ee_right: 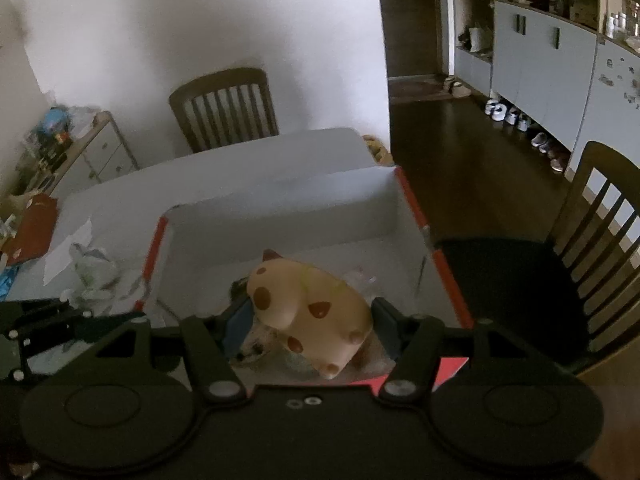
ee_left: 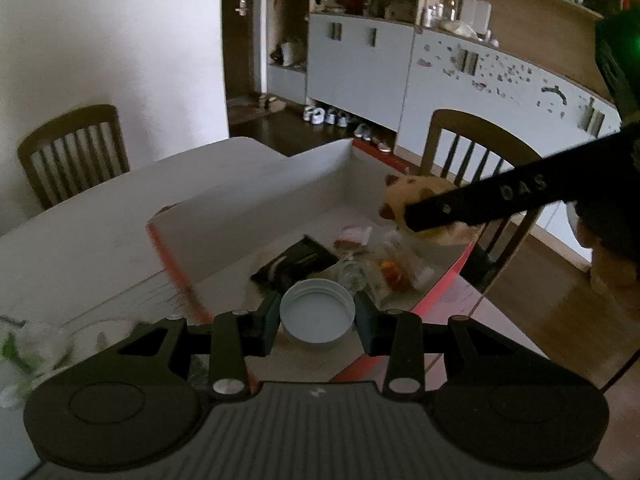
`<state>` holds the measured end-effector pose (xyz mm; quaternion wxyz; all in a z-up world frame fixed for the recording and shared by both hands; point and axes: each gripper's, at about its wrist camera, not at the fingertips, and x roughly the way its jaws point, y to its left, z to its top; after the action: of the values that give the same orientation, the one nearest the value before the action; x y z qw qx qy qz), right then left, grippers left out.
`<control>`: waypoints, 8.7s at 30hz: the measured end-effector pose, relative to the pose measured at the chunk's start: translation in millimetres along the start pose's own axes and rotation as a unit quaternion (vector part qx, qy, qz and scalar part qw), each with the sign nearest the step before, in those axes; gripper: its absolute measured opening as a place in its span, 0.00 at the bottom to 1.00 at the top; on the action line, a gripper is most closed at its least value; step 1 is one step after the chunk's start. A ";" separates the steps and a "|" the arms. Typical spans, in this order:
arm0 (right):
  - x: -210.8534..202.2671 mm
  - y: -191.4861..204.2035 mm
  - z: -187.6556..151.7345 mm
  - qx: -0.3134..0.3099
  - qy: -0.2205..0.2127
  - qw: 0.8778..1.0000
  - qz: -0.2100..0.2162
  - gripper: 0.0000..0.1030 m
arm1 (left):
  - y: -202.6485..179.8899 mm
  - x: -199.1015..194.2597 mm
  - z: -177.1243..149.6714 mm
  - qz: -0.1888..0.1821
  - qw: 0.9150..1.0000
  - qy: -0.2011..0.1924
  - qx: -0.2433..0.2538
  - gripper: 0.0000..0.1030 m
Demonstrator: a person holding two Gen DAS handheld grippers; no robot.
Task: Organize objects
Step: 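Carry the plush in the right tool and the lid in the left tool into the red box, then open the right tool to drop the plush while the left tool releases the lid, then withdraw both tools from the box back over the table, then grasp the green-and-white tissue pack with the right tool while the left tool grasps the swab tube, then carry the tissue pack in the right tool and the swab tube in the left tool into the red box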
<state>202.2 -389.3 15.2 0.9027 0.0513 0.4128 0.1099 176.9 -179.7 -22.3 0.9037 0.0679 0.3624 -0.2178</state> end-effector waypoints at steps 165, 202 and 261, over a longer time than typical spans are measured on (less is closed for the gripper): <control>231.8 351.2 32.1 -0.278 0.121 0.948 0.095 0.99 | 331.8 15.0 -128.3 0.023 0.997 0.070 0.016 0.89; 199.3 272.5 4.6 -0.119 0.141 0.982 0.030 0.43 | 301.0 10.4 -118.4 0.006 0.996 0.088 0.002 0.16; 10.5 46.3 -7.3 -0.007 0.025 1.000 -0.015 0.44 | 95.8 -65.7 -19.7 -0.038 0.994 -0.003 -0.098 0.16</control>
<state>196.1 -341.8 11.2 0.8941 0.0360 0.4349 0.1010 164.8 -65.7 5.0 0.8981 -0.0351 0.3816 -0.2156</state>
